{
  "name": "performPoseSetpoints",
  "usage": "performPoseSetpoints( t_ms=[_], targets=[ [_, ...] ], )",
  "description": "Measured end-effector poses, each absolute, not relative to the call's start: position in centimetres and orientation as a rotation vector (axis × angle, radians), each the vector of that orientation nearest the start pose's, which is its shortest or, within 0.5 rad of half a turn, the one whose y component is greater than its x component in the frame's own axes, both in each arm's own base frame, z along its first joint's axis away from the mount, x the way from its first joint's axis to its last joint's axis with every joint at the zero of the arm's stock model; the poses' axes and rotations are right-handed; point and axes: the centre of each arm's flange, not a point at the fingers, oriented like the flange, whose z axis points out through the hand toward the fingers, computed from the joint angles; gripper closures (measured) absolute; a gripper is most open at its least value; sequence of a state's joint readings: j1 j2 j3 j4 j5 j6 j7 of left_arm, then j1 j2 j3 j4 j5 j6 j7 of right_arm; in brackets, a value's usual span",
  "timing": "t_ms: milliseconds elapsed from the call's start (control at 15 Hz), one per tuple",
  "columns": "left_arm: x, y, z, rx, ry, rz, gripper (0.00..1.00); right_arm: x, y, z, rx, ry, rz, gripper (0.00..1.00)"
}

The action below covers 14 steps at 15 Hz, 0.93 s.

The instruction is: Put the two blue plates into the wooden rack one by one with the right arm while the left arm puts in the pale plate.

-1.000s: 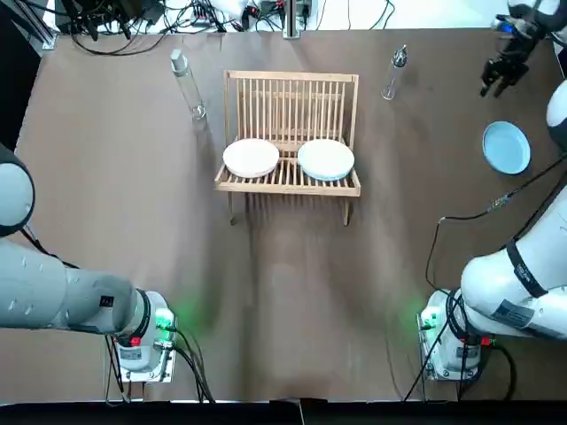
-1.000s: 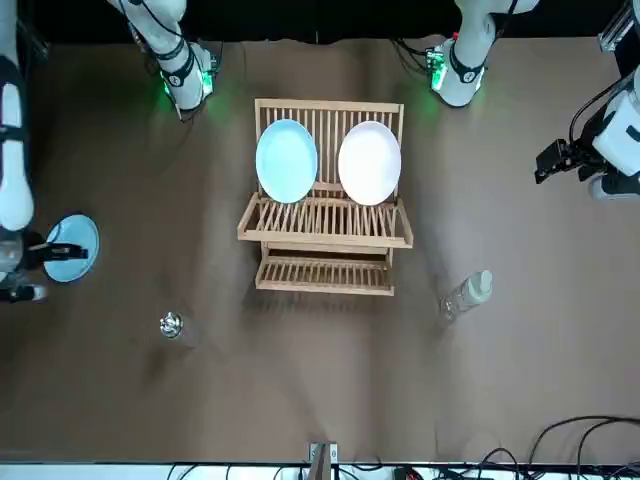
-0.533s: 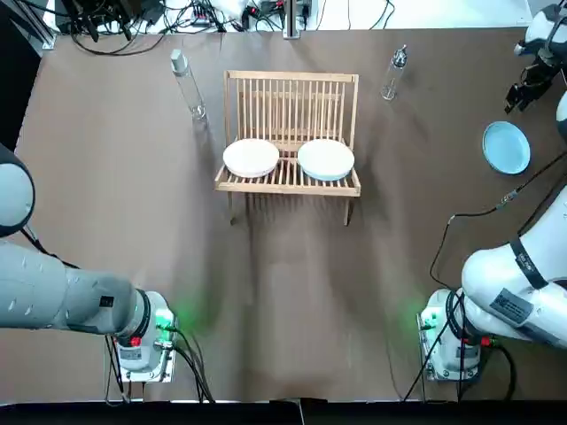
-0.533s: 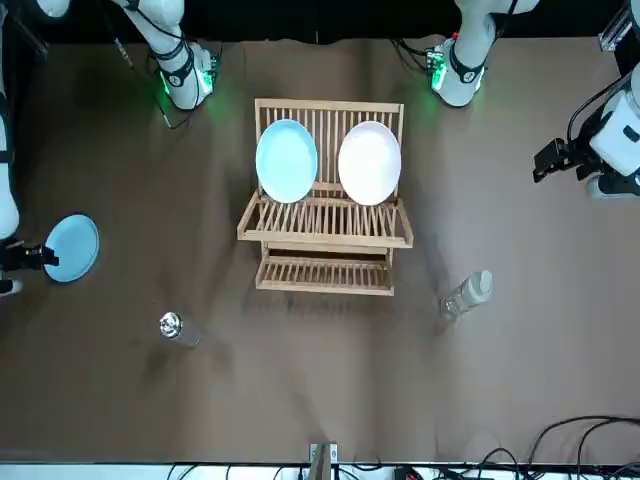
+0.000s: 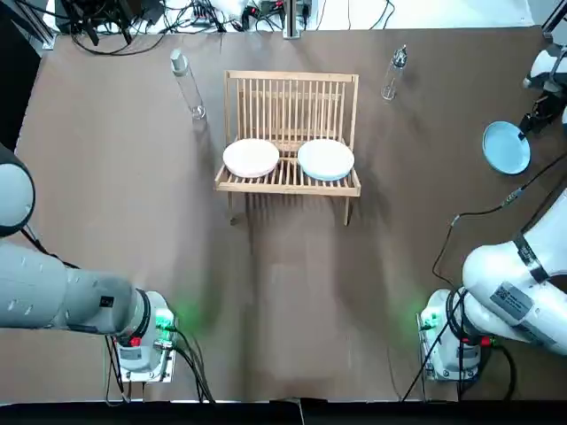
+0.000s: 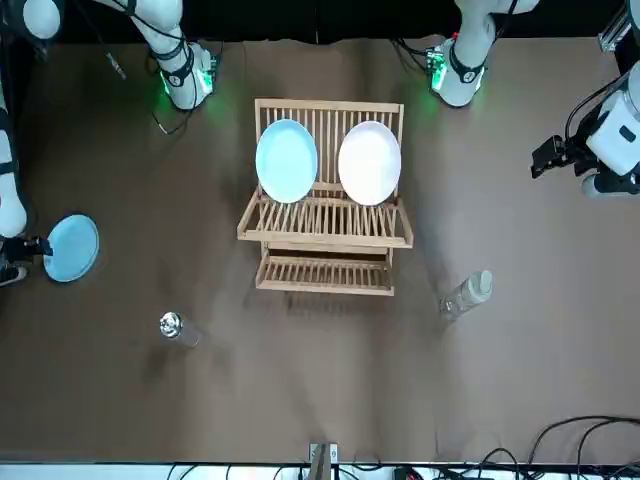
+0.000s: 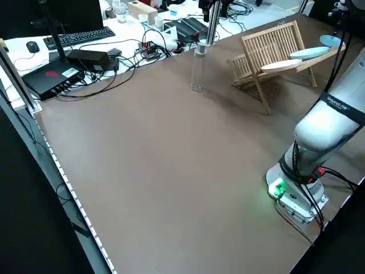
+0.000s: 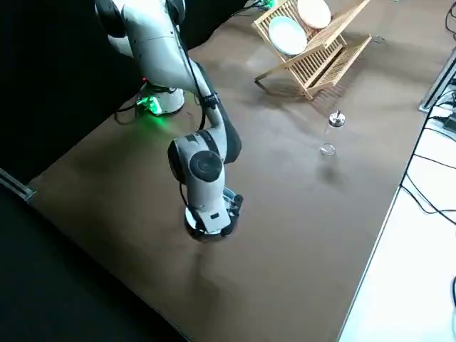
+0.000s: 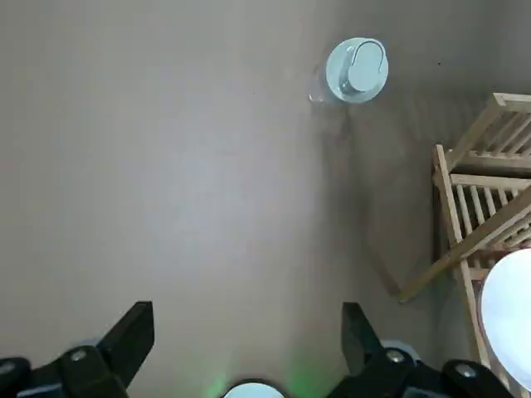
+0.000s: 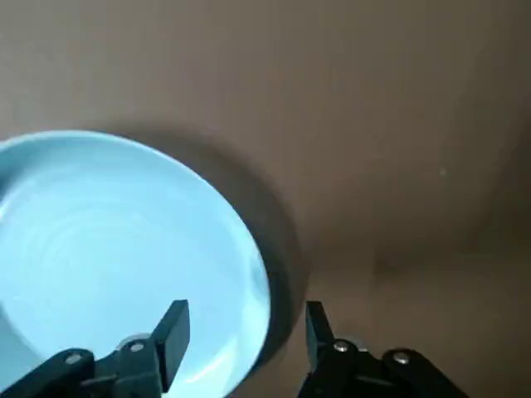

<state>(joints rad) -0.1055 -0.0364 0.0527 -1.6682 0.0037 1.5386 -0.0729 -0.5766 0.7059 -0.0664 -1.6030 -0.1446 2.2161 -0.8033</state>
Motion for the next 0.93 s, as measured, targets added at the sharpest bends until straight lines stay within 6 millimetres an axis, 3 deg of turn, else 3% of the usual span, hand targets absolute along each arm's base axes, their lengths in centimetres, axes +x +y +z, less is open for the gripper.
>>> performPoseSetpoints(
  t_ms=[467,800,933],
  targets=[
    [53.7,-2.7,59.4,-3.13,-0.034,0.153,0.0,53.4,-42.0,17.7,-3.128,-0.407,0.313,0.45],
    [53.7,-2.7,59.3,-3.129,-0.033,0.156,0.0,53.8,-41.8,18.3,-3.132,-0.412,0.301,0.93],
    [53.8,-2.7,59.3,-3.129,-0.032,0.157,0.0,54.9,-40.3,18.6,-3.116,-0.449,0.303,0.94]
  ],
)
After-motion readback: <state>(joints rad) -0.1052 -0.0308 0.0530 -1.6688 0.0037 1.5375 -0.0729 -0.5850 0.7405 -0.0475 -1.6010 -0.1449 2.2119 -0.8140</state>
